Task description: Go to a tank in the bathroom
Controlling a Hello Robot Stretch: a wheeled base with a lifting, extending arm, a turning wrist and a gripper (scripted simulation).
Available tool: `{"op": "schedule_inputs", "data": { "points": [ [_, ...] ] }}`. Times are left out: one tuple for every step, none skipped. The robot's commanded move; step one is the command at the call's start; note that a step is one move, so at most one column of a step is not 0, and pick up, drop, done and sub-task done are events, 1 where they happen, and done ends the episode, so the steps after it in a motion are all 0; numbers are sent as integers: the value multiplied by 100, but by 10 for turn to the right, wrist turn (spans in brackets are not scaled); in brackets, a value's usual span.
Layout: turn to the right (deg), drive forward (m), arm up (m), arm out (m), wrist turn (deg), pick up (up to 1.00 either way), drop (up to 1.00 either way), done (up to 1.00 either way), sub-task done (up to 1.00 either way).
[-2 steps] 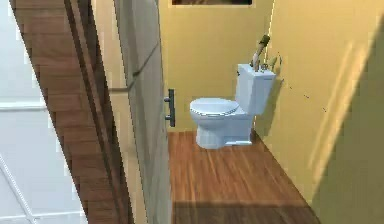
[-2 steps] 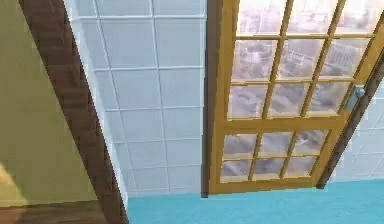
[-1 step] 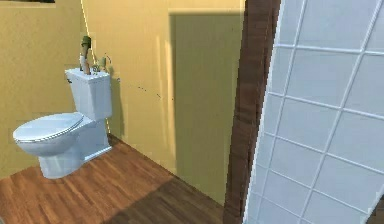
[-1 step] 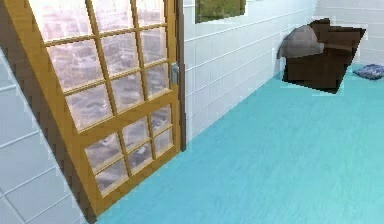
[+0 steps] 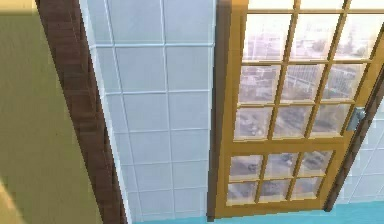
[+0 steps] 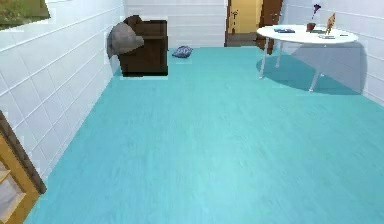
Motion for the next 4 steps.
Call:
{"op": "schedule_inputs", "data": {
  "points": [
    [90, 0, 0, 0, 0, 0, 0, 0, 0],
    [0, 10, 0, 0, 0, 0, 0, 0, 0],
    [-450, 0, 0, 0, 0, 0, 0, 0, 0],
    [-120, 0, 0, 0, 0, 0, 0, 0, 0]
  ]
}}
